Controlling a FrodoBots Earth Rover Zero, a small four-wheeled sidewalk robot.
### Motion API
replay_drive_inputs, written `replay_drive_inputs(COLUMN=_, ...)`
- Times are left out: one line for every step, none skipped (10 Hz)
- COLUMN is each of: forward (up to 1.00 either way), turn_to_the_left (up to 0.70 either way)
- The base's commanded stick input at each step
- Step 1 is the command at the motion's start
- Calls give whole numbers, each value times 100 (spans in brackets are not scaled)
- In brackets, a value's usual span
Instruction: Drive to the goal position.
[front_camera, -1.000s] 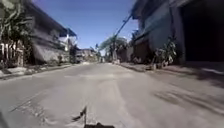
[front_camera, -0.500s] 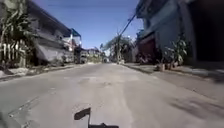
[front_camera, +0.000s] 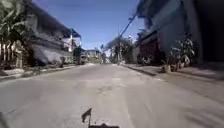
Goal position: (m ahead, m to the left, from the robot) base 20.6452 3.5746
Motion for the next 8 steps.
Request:
replay_drive_inputs(forward=70, turn_to_the_left=0)
replay_drive_inputs(forward=70, turn_to_the_left=0)
replay_drive_inputs(forward=70, turn_to_the_left=0)
replay_drive_inputs(forward=70, turn_to_the_left=0)
replay_drive_inputs(forward=70, turn_to_the_left=0)
replay_drive_inputs(forward=70, turn_to_the_left=0)
replay_drive_inputs(forward=70, turn_to_the_left=0)
replay_drive_inputs(forward=70, turn_to_the_left=0)
